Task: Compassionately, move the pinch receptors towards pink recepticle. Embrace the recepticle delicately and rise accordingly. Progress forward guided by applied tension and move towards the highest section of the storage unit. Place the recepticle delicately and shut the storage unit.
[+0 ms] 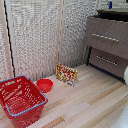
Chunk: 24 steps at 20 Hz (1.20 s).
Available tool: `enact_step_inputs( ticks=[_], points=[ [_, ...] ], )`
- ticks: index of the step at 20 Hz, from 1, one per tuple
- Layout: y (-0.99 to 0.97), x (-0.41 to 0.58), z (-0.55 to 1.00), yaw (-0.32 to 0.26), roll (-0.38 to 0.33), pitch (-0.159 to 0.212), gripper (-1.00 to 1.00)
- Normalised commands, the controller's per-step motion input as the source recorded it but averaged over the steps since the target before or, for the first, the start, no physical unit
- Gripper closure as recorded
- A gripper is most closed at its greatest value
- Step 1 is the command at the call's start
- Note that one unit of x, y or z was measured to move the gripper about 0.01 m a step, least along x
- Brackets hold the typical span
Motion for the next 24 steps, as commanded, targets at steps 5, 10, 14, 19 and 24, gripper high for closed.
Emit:
enact_step_inputs(
  ticks=[5,10,14,19,24],
  points=[
    [0.19,0.023,-0.42,0.145,-0.326,0.108,-1.00],
    [0.12,0.033,-0.39,0.171,-0.320,0.129,-1.00],
    [0.16,0.016,-0.37,0.149,-0.328,0.141,-1.00],
    [0.23,0.004,-0.27,0.096,-0.364,0.128,-1.00],
    [0.12,0.000,-0.09,0.072,-0.375,0.089,-1.00]
  ],
)
